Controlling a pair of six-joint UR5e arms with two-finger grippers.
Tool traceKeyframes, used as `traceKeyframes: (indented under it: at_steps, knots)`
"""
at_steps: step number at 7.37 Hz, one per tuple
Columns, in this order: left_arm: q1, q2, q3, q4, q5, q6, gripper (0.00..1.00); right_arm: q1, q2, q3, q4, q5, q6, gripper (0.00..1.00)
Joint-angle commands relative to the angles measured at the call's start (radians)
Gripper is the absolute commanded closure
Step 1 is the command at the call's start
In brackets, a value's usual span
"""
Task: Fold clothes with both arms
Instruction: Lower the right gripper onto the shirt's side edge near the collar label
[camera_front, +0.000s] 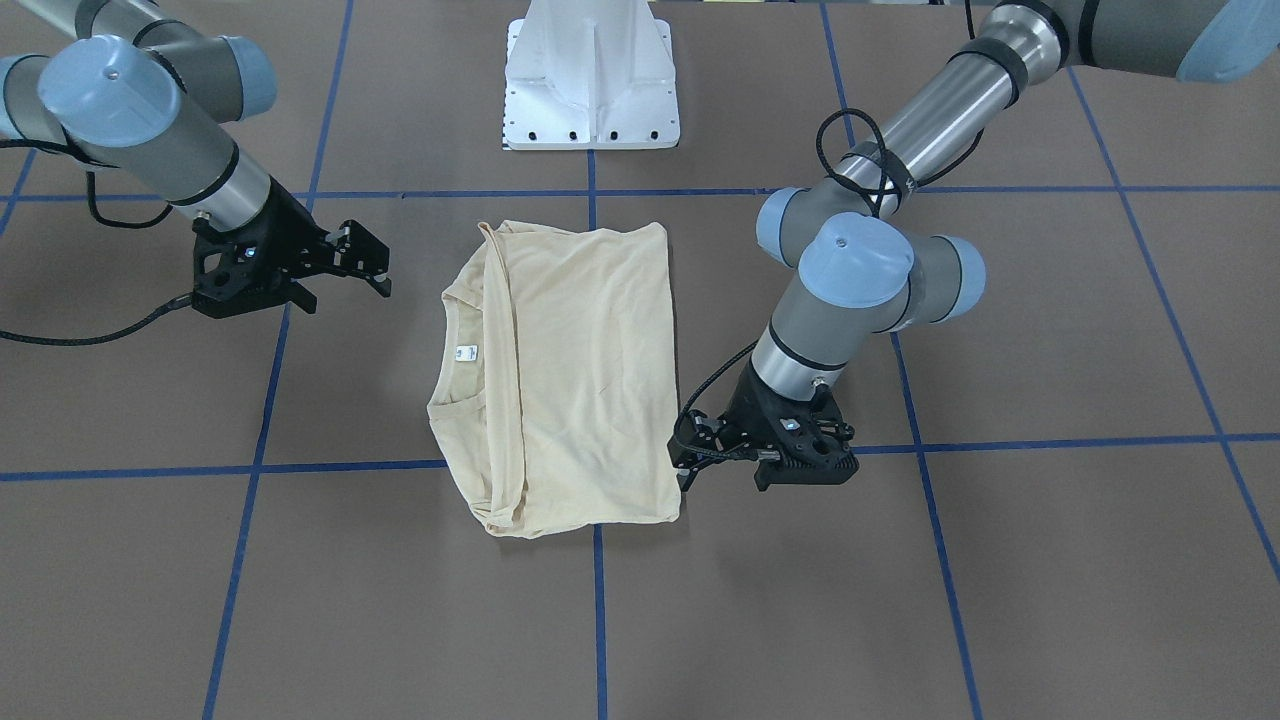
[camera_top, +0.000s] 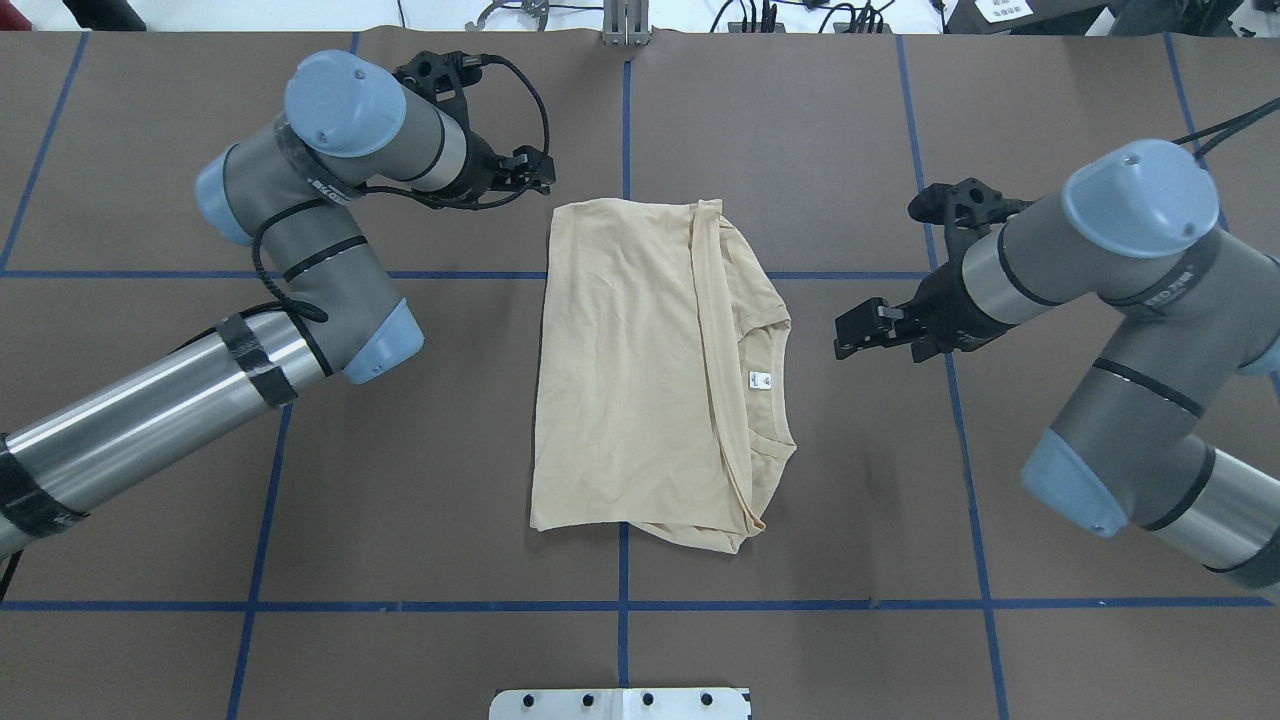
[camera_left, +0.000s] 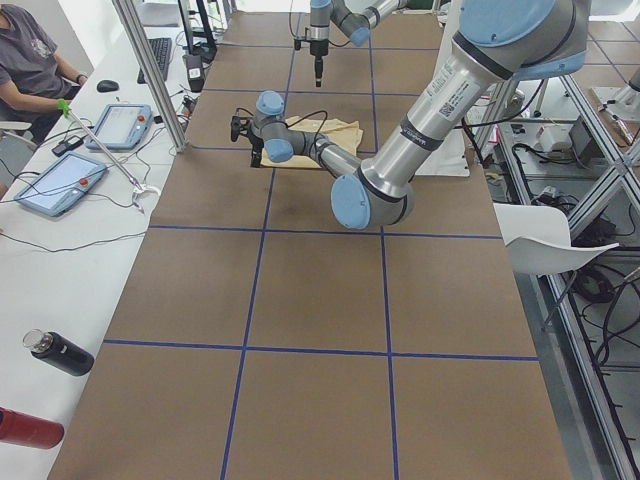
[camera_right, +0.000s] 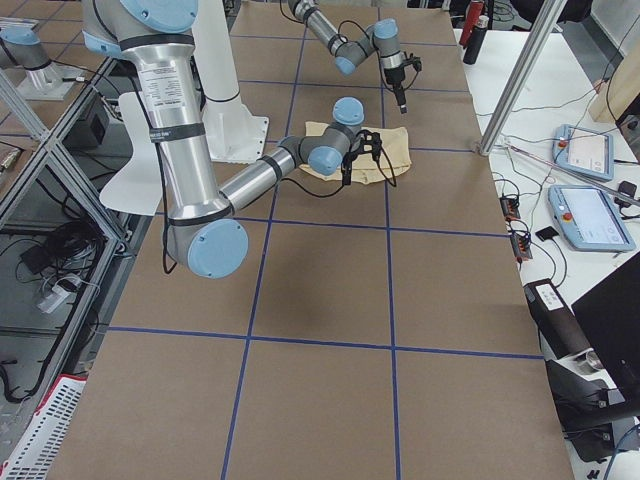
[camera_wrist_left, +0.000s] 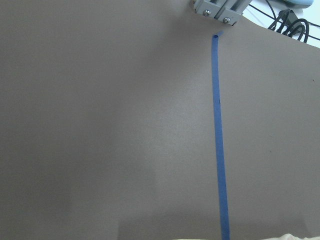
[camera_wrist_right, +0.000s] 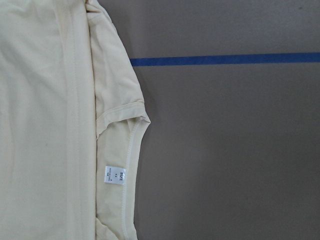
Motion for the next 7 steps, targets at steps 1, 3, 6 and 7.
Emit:
traceKeyframes:
  at_steps: [1,3,6,7]
  knots:
    - [-0.025,0.159,-0.226,0.109,-0.012,0.125,0.00,-0.091,0.130,0.003,-0.183,-0.104,-0.002,0.00]
    - [-0.037,0.244,-0.309,0.109,-0.021,0.145,0.00,-0.197,0.233,-0.007,-0.343,-0.236,0.000,0.00]
    - [-0.037,0.252,-0.317,0.110,-0.021,0.145,0.00,-0.274,0.244,-0.061,-0.370,-0.271,0.009,0.00]
    - [-0.037,0.252,-0.319,0.110,-0.021,0.145,0.00,-0.296,0.247,-0.088,-0.368,-0.275,0.009,0.00]
